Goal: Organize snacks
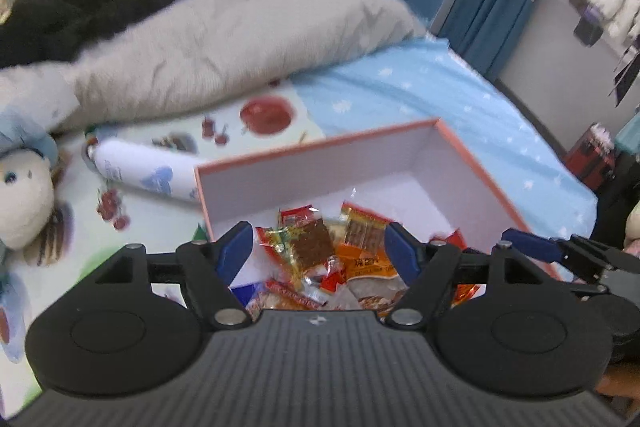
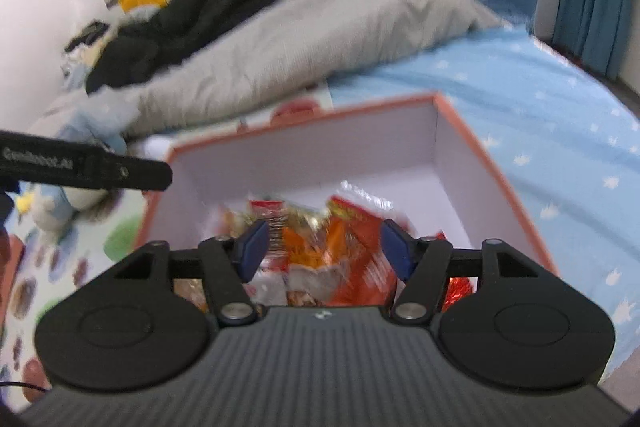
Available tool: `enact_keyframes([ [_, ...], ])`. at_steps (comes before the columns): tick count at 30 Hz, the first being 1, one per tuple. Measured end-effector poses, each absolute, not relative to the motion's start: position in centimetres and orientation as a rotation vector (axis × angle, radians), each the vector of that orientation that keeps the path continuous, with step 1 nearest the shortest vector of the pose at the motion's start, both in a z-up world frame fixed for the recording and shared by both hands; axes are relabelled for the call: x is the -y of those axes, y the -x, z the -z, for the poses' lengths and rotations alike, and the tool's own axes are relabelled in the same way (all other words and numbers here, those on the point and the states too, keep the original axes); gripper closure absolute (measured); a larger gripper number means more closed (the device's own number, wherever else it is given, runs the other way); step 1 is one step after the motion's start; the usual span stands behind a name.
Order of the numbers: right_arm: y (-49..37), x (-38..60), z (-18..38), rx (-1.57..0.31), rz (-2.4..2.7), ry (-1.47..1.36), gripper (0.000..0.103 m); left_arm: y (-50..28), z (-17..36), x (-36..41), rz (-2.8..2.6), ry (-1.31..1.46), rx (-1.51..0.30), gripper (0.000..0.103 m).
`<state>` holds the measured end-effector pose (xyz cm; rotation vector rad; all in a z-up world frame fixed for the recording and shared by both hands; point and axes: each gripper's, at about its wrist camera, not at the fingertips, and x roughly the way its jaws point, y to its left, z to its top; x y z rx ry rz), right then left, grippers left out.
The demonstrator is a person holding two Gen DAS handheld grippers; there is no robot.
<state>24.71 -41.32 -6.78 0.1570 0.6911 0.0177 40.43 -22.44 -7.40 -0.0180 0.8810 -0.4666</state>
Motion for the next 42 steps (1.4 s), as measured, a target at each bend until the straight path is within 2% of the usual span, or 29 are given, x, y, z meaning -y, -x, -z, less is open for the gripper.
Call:
enact_keyframes([
  [7, -20.3, 40.4, 0.8, -0.514, -0.031, -0.149, 0.039, -35.7, 1.8, 20.1, 0.48, 0.024, -0.72, 0.026],
  [17, -15.1, 38.9, -2.1, -0.395, -0.052, -0.163, 0.039, -28.4, -1.7, 17.4, 0.47, 0.048, -0.565, 0.026],
  [38, -9.0, 38.0, 2.8, -0.448, -0.009, -0.171, 0.039, -19.0, 1.6, 14.9, 0.413, 0.046, -0.57, 0.026],
  [42, -7.7, 37.7, 3.5, -0.46, 0.0, -0.14, 0.039, -18.1, 2.1, 14.4, 0.397, 0.064, -0.565, 0.021],
])
